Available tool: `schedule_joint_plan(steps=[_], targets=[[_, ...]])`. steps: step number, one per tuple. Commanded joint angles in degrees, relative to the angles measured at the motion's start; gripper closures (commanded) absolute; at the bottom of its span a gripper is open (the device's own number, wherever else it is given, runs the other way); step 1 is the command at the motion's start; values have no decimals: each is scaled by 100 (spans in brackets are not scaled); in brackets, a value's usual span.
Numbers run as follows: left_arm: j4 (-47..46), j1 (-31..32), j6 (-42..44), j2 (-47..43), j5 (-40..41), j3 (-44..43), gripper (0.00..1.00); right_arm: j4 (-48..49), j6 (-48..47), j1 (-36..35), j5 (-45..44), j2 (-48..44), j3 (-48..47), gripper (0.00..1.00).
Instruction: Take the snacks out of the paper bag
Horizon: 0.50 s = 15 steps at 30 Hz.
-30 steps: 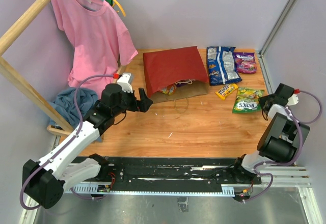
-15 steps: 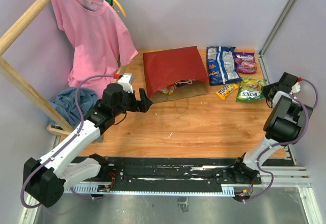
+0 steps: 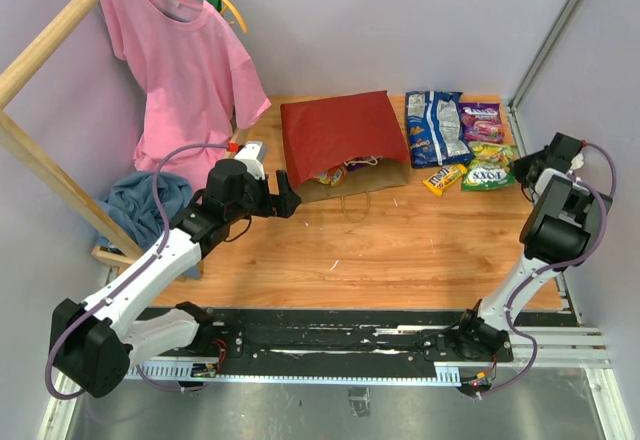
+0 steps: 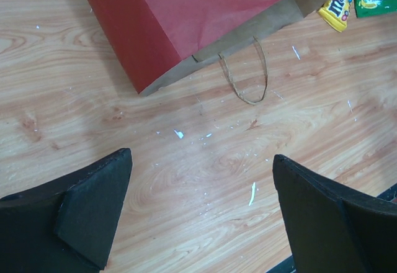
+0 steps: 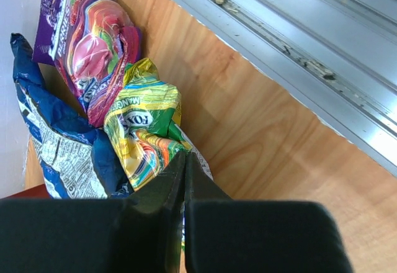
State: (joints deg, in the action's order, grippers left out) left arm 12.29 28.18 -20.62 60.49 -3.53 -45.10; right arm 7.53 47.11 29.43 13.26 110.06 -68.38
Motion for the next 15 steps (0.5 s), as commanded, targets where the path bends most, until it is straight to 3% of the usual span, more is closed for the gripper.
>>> schedule_joint_plan(steps=[1,4,9,13,15], targets=[[-120,-35,-44,48,59,-151,0,-76,-317,-156,283,171,-528,99],[-169,-36,-76,68,52,-108,0,-492,-550,-278,101,174,-836,92],[-205,-40,-94,36,69,-37,0,-932,-813,-414,-352,-75,-1062,48],[-237,-37,-96,-34,117,61,0,-1346,-1141,-522,-766,-361,-1284,32],[-270,-41,-74,-52,150,101,0,-1511,-1304,-606,-990,-518,-1401,12]])
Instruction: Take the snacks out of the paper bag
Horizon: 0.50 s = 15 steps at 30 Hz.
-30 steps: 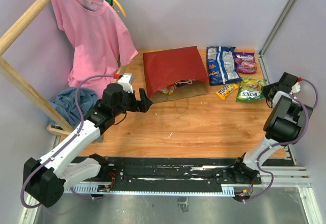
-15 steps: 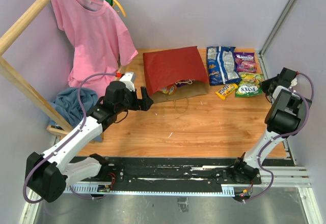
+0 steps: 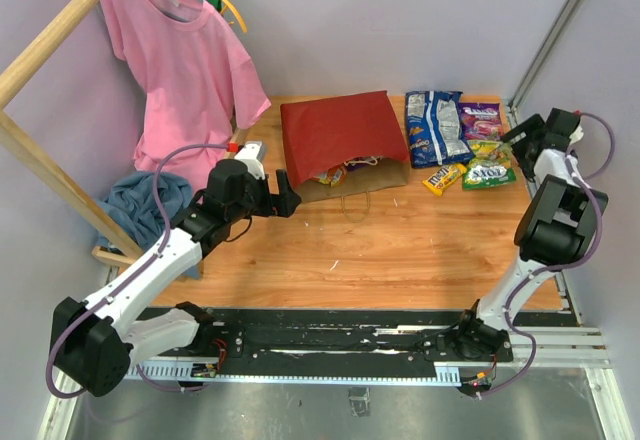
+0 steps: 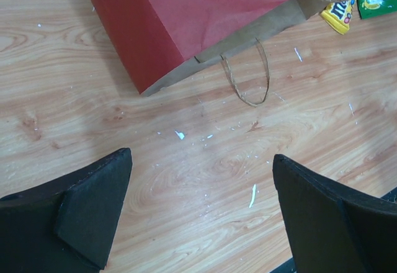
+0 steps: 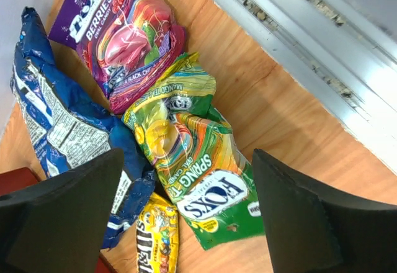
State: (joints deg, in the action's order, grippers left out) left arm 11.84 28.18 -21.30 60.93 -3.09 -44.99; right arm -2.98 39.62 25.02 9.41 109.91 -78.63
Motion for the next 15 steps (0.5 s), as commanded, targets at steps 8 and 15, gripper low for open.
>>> schedule_joint_plan(steps=[8,15], targets=[[-133,-41,37,-77,116,-60,0,-826,-1122,-732,-1324,-1160,-707,2],[-383,-40,-96,-28,-50,87,0,-299,-1139,-1805,-1477,-2586,551,1]])
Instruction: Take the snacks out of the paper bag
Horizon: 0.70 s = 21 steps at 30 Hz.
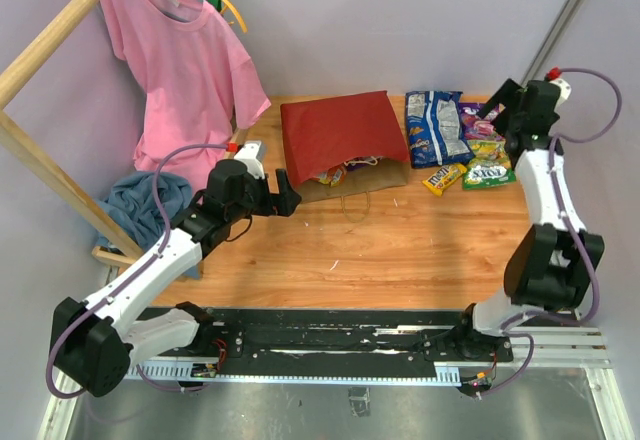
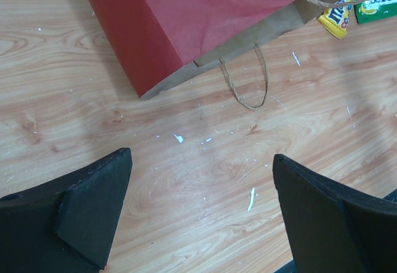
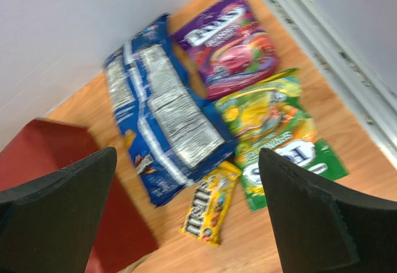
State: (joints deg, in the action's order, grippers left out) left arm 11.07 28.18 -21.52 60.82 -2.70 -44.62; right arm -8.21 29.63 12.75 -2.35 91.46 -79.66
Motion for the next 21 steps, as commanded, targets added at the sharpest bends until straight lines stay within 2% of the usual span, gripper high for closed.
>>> schedule_joint_plan(steps=[1,7,14,18,21], targets=[[-327,-41,-84,34,-124,36,0,420,-120,-815,-384,-1021,997,1],[-447,-41,-107,58,-187,77,0,1359,280,-2084,-666,-2441,3055,1],[-672,-41,-174,151,-331,229,0,2072,458,-3883,-1728,-4016,4805,1],[-782,-39,-261,276,-540,207,0,2496,584,-4678,-2021,-4283,5442,1],[-857,-41,-392,225,-656,263,0,2645,877,-4967,-1957,-3968,5569,0]])
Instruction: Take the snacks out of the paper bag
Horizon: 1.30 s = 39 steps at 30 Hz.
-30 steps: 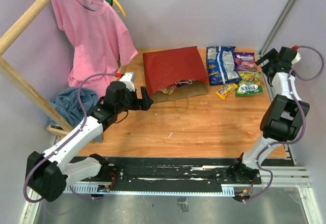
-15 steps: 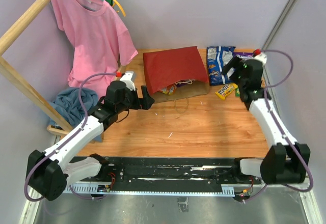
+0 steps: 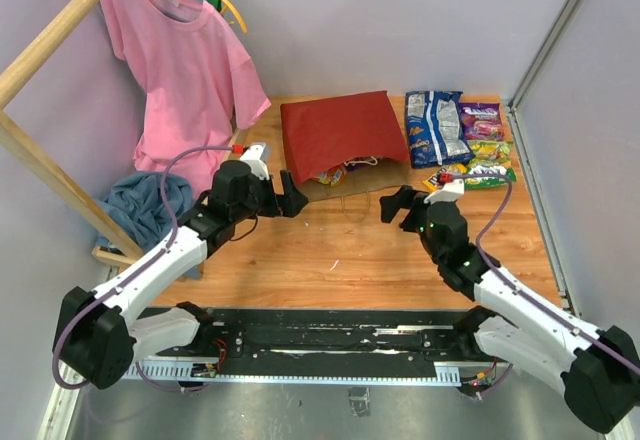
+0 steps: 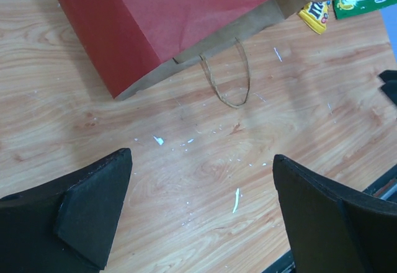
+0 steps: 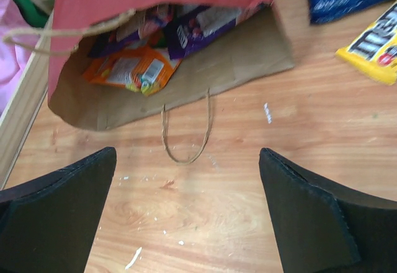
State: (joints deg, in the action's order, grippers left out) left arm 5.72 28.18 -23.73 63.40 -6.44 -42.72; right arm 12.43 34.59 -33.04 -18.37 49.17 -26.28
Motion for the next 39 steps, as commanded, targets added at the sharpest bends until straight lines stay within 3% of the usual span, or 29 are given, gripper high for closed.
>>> schedule_joint_plan(steps=[1,17,23,30,39], targets=[[-329,-41,-214,-69,-318,106,0,707,489,-430,-251,405,251,1],[-69,-41,-211,-600,-97,397,0,4543,3118,-133,2059,3886,44,0],[38,-41,-104,-741,13,491,0,4433,3487,-138,2193,4521,-509,3],[156,-41,14,-947,59,535,0,4002,3680,-145,1615,4632,-604,4],[149,-39,-48,-1141,-146,705,0,3768,3586,-160,1226,5167,-1261,19]])
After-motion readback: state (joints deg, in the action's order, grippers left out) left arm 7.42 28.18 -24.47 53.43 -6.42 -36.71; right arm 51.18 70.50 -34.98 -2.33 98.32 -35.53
